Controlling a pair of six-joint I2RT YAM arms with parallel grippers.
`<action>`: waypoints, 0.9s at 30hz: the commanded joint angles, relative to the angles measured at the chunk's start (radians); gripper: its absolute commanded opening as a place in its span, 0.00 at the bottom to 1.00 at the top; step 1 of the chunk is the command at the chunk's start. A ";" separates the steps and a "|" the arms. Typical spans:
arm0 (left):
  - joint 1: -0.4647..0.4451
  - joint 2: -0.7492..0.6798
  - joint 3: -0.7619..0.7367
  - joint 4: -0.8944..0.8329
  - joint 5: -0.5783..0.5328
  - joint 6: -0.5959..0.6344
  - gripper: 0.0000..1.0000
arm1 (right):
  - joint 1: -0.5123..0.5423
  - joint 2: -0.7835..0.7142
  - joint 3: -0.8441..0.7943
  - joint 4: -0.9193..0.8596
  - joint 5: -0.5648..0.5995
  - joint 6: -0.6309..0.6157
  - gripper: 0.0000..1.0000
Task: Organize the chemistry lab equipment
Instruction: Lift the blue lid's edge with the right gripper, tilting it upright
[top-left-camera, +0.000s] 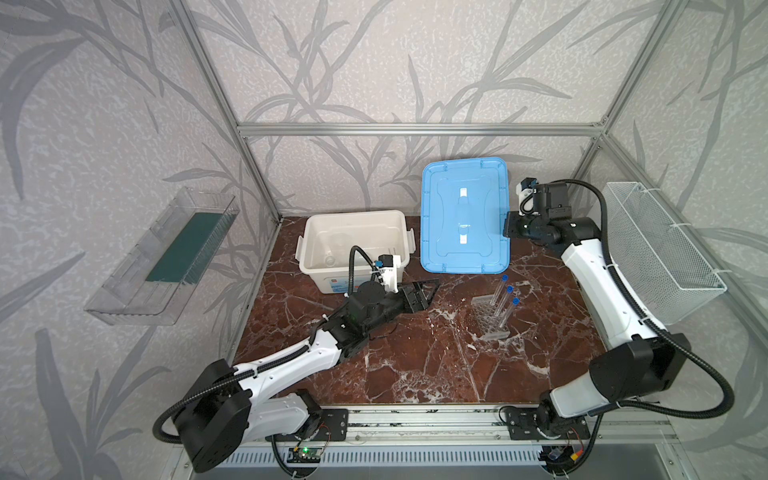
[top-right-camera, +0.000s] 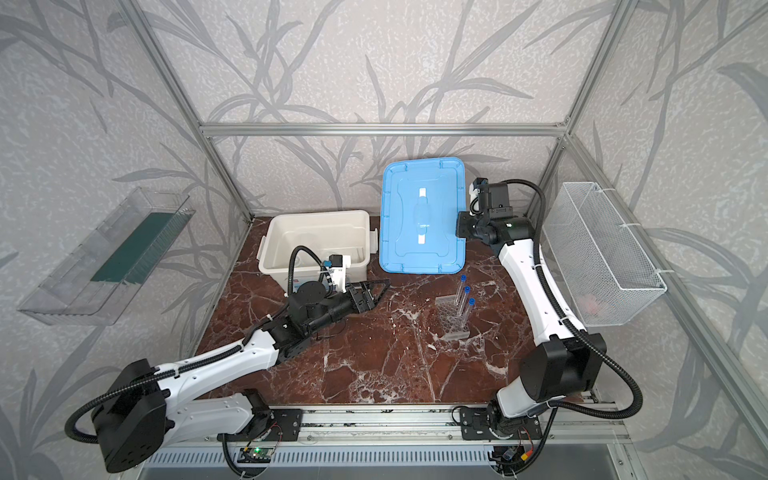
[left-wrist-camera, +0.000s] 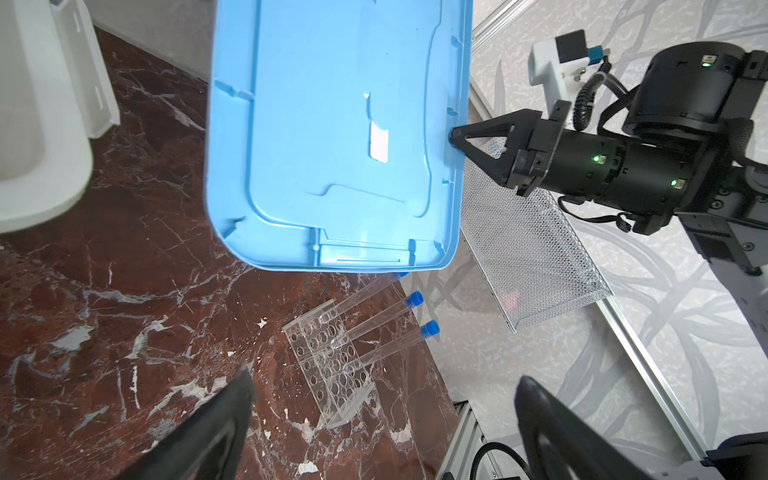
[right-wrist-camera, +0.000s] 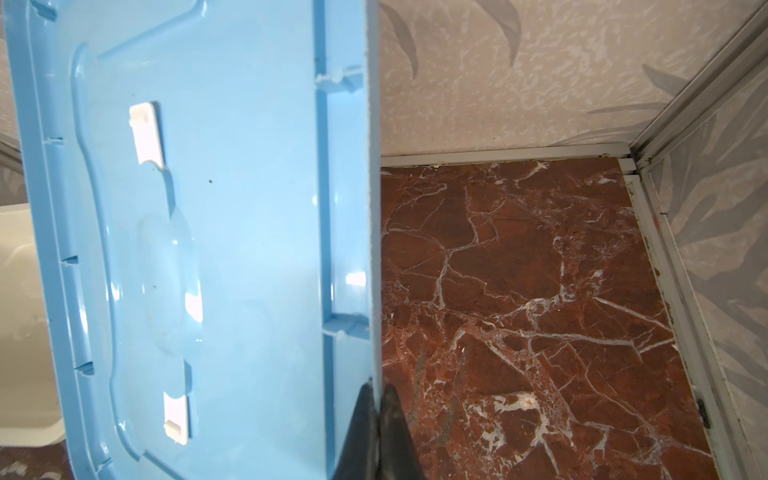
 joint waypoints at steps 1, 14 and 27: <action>0.004 -0.026 -0.043 0.147 0.022 -0.009 0.99 | -0.003 -0.096 -0.043 0.040 -0.076 0.058 0.00; 0.000 -0.058 -0.093 0.281 -0.050 0.036 0.99 | 0.000 -0.357 -0.353 0.249 -0.228 0.292 0.00; -0.084 0.019 0.005 0.324 -0.180 0.119 0.70 | 0.035 -0.386 -0.455 0.345 -0.251 0.413 0.00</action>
